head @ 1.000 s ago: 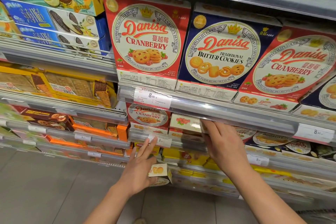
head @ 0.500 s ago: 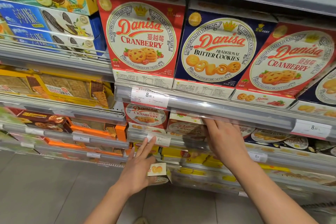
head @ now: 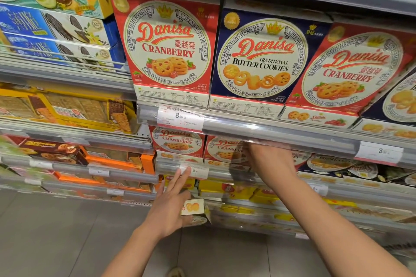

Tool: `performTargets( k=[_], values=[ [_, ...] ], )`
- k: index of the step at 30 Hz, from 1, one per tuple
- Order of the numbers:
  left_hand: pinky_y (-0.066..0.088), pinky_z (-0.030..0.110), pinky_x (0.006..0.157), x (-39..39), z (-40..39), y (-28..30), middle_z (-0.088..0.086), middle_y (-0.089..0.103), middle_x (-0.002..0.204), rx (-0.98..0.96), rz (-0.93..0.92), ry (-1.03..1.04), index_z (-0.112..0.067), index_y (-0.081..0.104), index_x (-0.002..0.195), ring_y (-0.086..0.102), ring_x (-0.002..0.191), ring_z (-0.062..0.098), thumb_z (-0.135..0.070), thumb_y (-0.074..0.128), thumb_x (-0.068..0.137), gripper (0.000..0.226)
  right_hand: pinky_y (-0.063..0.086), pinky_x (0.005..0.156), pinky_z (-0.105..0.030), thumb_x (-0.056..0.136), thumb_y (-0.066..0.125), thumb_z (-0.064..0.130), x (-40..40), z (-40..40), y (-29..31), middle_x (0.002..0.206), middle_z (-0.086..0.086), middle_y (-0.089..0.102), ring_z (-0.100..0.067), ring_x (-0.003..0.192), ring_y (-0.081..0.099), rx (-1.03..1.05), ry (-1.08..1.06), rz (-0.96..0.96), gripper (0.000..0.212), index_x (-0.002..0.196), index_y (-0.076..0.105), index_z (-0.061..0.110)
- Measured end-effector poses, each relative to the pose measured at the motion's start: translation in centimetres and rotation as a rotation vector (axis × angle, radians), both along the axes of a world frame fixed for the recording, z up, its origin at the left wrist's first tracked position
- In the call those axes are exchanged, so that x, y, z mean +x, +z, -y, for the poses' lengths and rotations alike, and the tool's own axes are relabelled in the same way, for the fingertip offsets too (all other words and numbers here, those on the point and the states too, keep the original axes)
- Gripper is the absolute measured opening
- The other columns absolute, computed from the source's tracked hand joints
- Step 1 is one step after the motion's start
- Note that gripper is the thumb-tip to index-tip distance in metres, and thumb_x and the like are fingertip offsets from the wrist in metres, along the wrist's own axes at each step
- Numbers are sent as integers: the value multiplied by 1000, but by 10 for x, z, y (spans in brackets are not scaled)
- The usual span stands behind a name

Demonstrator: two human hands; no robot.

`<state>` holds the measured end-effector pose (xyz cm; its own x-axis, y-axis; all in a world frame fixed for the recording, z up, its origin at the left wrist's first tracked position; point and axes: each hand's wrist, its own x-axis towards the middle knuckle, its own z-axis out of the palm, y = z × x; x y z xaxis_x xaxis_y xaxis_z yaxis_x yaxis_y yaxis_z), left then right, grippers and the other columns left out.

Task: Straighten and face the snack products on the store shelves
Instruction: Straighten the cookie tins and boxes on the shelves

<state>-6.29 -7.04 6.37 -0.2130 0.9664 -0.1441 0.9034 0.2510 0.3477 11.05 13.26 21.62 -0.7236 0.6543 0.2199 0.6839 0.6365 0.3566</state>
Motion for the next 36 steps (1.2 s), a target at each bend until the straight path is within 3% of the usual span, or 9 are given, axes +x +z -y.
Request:
performTargets(
  k=[4, 10, 13, 16, 20, 23, 28, 33, 36],
  values=[
    [2, 55, 125, -1, -1, -6, -17, -28, 164, 24, -24, -5, -36, 57, 92, -31, 151, 14, -55, 77, 78, 31, 59, 64, -40, 90, 71, 23, -2, -6, -3, 110, -6, 72, -34, 93, 70, -44, -12, -43, 33, 123, 64, 25],
    [5, 58, 125, 0, -2, -5, -16, -29, 164, 10, -43, 6, -38, 61, 99, -29, 152, 17, -60, 75, 77, 34, 52, 49, -33, 73, 86, 25, 3, 1, -4, 82, -6, 72, -31, 66, 68, 11, 44, -109, 25, 95, 74, 21],
    [6, 58, 126, 2, -3, -3, -14, -29, 164, -13, -64, 19, -39, 60, 102, -29, 152, 19, -62, 73, 79, 35, 55, 83, -49, 79, 78, 22, 24, 20, -20, 112, -14, 68, -36, 99, 67, 50, 148, -340, 45, 121, 66, 11],
    [3, 55, 126, 6, -3, 4, -11, -25, 165, 10, -30, 31, -39, 60, 109, -26, 152, 20, -58, 74, 80, 37, 33, 115, -63, 88, 64, 14, 55, 51, -55, 148, -18, 50, -38, 139, 46, -33, 334, -452, 55, 141, 57, 4],
    [15, 45, 126, 18, -6, 14, -12, -7, 166, 116, 92, 31, -37, 59, 117, -8, 155, 15, -55, 75, 81, 44, 46, 111, -42, 91, 65, 43, 82, 75, -99, 151, 3, 46, -18, 138, 46, -496, 249, -443, 62, 147, 50, 20],
    [21, 31, 122, 32, -13, 22, -13, 10, 168, 219, 197, -14, -33, 62, 117, 10, 156, 12, -57, 74, 81, 45, 23, 120, -23, 88, 55, 66, 85, 78, -116, 159, 19, 25, -1, 145, 23, -753, 168, -364, 82, 158, 27, 33],
    [25, 29, 121, 47, -26, 48, -21, 23, 163, 257, 224, -85, -38, 57, 129, 17, 151, 3, -71, 54, 82, 58, 47, 95, -20, 85, 70, 56, 85, 69, -113, 129, 16, 64, -5, 117, 61, -828, 119, -510, 56, 136, 57, 36],
    [50, 33, 99, 26, -13, 63, -18, 61, 126, 644, 442, 419, -33, 62, 120, 55, 116, -2, -46, 59, 97, 26, 53, 88, -24, 86, 74, 49, 99, 60, -115, 120, 18, 66, -6, 107, 63, -802, 14, -587, 49, 130, 61, 33],
    [52, 48, 97, -6, -10, 67, -4, 56, 121, 824, 492, 831, -24, 54, 123, 56, 108, 11, -12, 63, 96, 31, 49, 85, -18, 85, 69, 58, 107, 59, -115, 115, 27, 61, -2, 105, 63, -808, -44, -613, 50, 128, 62, 34]
  ],
)
